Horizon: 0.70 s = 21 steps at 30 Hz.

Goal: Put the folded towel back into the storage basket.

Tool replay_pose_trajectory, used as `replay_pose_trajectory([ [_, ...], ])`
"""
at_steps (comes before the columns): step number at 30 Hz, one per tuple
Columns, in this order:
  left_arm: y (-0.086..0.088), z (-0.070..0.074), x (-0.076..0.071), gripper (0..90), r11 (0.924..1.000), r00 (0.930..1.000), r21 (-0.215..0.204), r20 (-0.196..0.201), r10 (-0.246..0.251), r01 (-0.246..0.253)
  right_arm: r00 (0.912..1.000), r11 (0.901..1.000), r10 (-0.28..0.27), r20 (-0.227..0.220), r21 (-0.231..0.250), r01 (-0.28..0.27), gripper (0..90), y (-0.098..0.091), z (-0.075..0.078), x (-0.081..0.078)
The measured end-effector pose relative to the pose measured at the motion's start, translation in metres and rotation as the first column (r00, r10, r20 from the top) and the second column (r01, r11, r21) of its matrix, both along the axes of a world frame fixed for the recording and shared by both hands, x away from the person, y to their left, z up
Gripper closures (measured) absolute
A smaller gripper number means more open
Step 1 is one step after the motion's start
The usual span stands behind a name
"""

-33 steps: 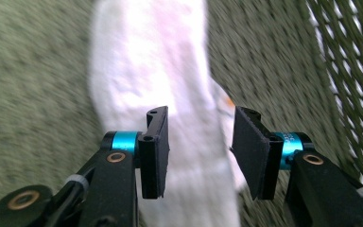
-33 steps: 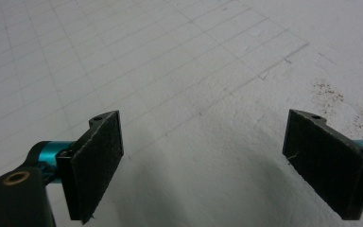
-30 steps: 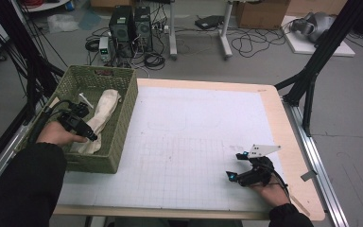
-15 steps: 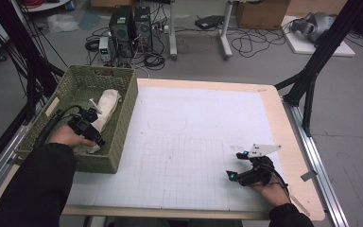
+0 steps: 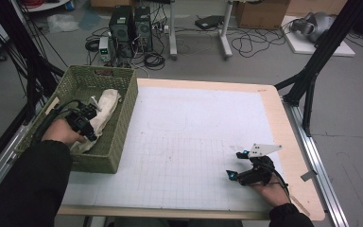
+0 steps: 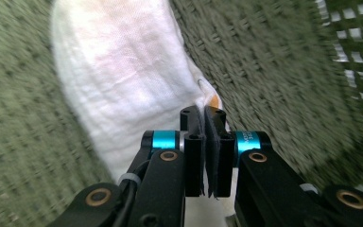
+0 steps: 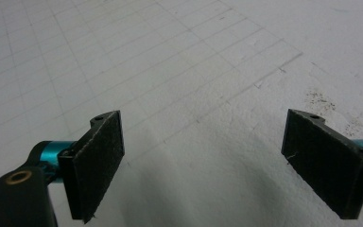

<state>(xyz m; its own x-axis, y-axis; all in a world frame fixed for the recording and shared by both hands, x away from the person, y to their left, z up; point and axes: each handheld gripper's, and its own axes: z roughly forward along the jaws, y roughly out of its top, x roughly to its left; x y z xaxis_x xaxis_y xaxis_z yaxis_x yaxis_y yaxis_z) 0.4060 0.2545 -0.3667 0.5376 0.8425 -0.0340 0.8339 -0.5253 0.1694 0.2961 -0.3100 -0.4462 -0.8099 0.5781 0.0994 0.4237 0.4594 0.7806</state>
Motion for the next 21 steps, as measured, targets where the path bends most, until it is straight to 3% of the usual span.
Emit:
replay_pose_trajectory([
  [2, -0.001, 0.005, -0.002, 86.5, 0.9997, 0.9997, -0.008, -0.014, -0.021, 0.021, 1.0, 1.0, 0.002, 0.002, -0.001, -0.002, 13.1, 0.0, 0.0, 0.0],
  [3, -0.002, 0.003, -0.003, 86.5, 0.9991, 0.9982, -0.013, -0.044, -0.04, 0.04, 1.0, 1.0, 0.005, 0.006, 0.003, -0.005, 13.1, 0.0, 0.0, 0.0],
  [5, -0.006, -0.008, -0.004, 86.4, 0.9983, 0.9952, -0.021, -0.081, -0.055, 0.053, 1.0, 1.0, 0.002, 0.007, 0.0, -0.002, 13.1, 0.001, 0.0, 0.0],
  [7, -0.009, -0.022, -0.002, 85.7, 0.997, 0.986, -0.048, -0.153, -0.067, 0.06, 0.9999, 1.0, 0.008, 0.01, 0.002, -0.008, 13.1, 0.001, 0.001, -0.001],
  [9, -0.011, -0.026, 0.0, 82.8, 0.997, 0.9828, -0.046, -0.171, -0.07, 0.063, 1.0, 1.0, 0.008, 0.006, -0.002, -0.008, 13.1, 0.001, 0.001, -0.001],
  [13, -0.006, -0.016, 0.002, 68.0, 0.991, 0.9929, -0.127, -0.104, -0.057, 0.043, 1.0, 1.0, 0.001, 0.01, 0.005, -0.001, 13.1, 0.001, 0.001, 0.0],
  [16, 0.003, -0.006, 0.002, 65.8, 0.9855, 0.9995, -0.169, -0.018, -0.024, 0.02, 1.0, 1.0, 0.002, 0.004, 0.005, -0.002, 13.1, 0.001, 0.001, 0.0],
  [19, 0.009, -0.002, 0.002, 68.7, 0.986, 0.9964, -0.167, 0.081, 0.024, -0.01, 0.9999, 0.9999, 0.01, 0.01, 0.003, -0.01, 13.4, 0.001, 0.001, 0.0],
  [21, 0.01, -0.004, 0.002, 74.7, 0.9916, 0.9916, -0.128, 0.125, 0.035, -0.019, 0.9999, 1.0, 0.009, 0.007, 0.002, -0.009, 13.8, 0.002, 0.001, 0.0],
])
